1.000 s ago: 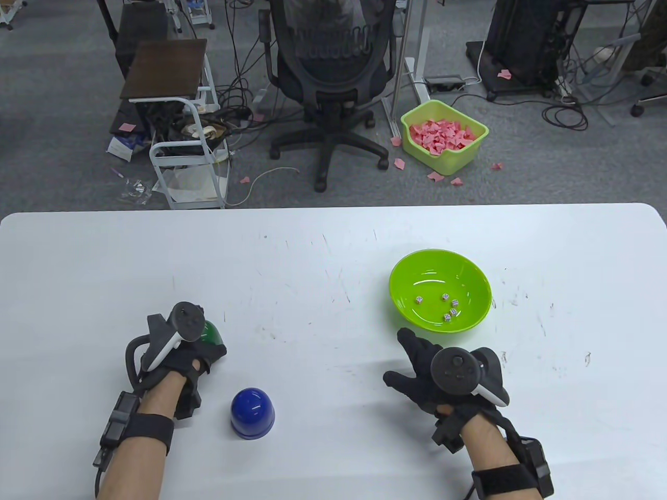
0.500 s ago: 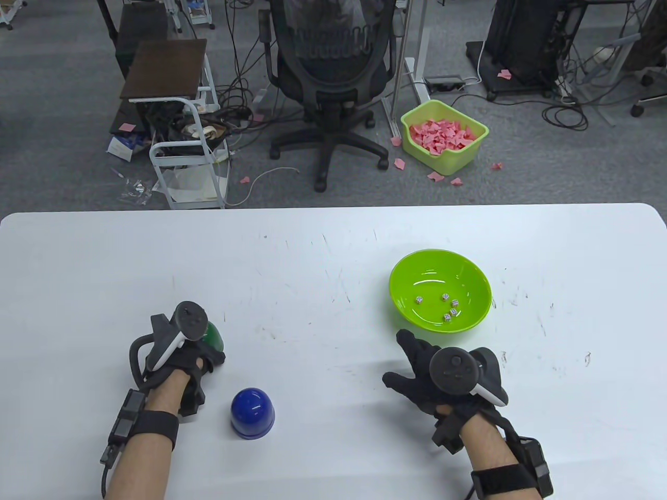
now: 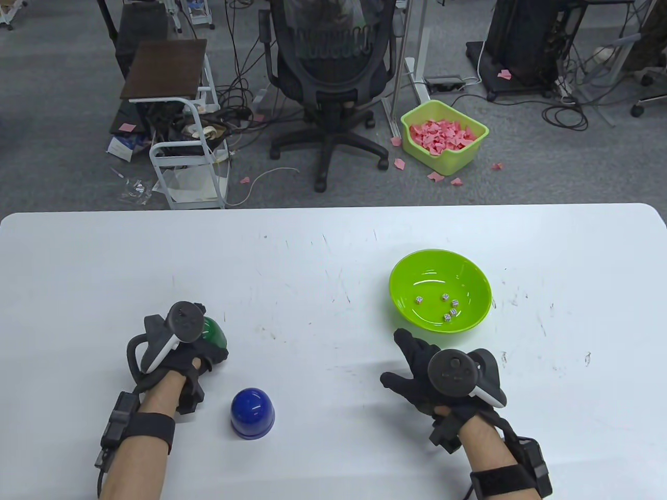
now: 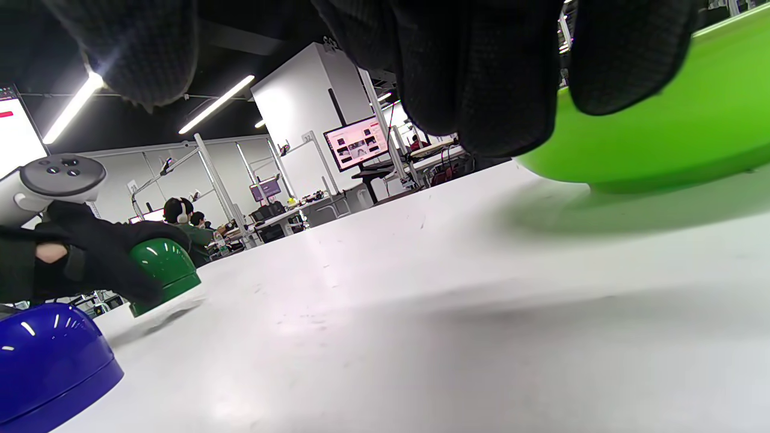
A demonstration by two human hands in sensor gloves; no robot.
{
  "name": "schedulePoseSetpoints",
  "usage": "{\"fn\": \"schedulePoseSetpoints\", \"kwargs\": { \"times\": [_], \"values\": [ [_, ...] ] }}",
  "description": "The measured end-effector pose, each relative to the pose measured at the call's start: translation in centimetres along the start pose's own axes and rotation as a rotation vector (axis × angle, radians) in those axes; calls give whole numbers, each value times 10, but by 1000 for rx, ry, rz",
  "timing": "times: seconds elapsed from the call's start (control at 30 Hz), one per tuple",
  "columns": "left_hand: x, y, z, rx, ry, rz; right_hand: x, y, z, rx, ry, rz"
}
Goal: Pour dice into bowl
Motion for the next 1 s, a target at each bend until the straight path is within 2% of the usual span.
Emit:
{"fn": "schedulePoseSetpoints", "kwargs": {
  "times": [0.27, 0.43, 0.6, 0.7, 1.0],
  "values": [
    [-40, 48, 25, 162, 30, 101, -5, 5, -1, 14, 11, -2],
    [-51, 82, 43, 239, 15, 171, -9, 13, -1, 42, 13, -11],
    [-52, 116, 60, 309, -2, 211, -14, 25, -2, 80, 7, -29],
    [-51, 137, 70, 351, -5, 226, -15, 35, -1, 113, -33, -36],
    [-27, 193, 95, 445, -53, 296, -21, 65, 4, 208, -148, -52]
  ]
}}
Point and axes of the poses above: the tracker on the back of each hand, its own y axis roughly to the thumb side, its own z axis roughly from the fingertips to the wrist, x = y × z, the point moved 5 cm from there along -z, roughly from the wrist to the fingertips, and after that the axes turned 2 degrees about y, right-handed, at the moved point
